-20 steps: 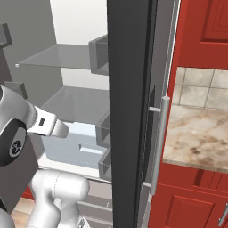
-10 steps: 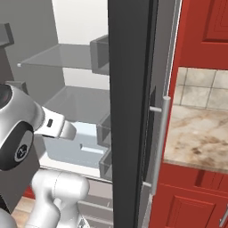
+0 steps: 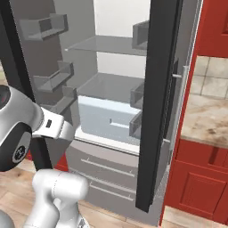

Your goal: Take the cheese, fish, and tomato from the fridge and place them on the plate on the dining counter to create an appetizer plate.

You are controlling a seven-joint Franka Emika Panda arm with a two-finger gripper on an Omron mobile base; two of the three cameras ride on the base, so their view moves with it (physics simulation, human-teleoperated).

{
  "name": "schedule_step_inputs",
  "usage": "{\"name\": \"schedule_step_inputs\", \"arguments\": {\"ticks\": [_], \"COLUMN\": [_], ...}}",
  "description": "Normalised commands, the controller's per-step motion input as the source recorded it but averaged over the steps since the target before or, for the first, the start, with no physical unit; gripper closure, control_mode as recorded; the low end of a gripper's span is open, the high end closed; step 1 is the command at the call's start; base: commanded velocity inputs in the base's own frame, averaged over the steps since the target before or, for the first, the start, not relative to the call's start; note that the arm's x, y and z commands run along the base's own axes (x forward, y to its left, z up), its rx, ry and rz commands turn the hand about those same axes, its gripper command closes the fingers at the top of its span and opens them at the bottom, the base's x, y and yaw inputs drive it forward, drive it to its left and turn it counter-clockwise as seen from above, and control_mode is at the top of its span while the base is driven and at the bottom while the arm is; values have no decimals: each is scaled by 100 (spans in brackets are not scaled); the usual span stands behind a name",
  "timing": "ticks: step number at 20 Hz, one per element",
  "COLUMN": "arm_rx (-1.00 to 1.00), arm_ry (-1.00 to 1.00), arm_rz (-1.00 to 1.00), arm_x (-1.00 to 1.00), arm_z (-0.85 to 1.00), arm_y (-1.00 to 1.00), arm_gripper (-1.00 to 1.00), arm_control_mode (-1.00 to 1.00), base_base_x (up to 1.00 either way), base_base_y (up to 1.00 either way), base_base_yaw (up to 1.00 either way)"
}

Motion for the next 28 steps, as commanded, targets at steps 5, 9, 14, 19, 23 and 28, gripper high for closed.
{"name": "schedule_step_inputs", "arguments": {"ticks": [5, 9, 14, 19, 23, 28], "arm_rx": [0, 0, 0, 0, 0, 0], "arm_ry": [0, 0, 0, 0, 0, 0], "arm_rz": [0, 0, 0, 0, 0, 0], "arm_x": [0, 0, 0, 0, 0, 0], "arm_z": [0, 0, 0, 0, 0, 0], "arm_y": [0, 0, 0, 0, 0, 0], "arm_gripper": [100, 100, 100, 100, 100, 100], "arm_control_mode": [100, 100, 100, 100, 100, 100], "base_base_x": [-17, -42, -93, -100, -98, -57], "base_base_y": [2, 1, 0, 4, 0, -42], "base_base_yaw": [45, 50, 50, 52, 55, 69]}}
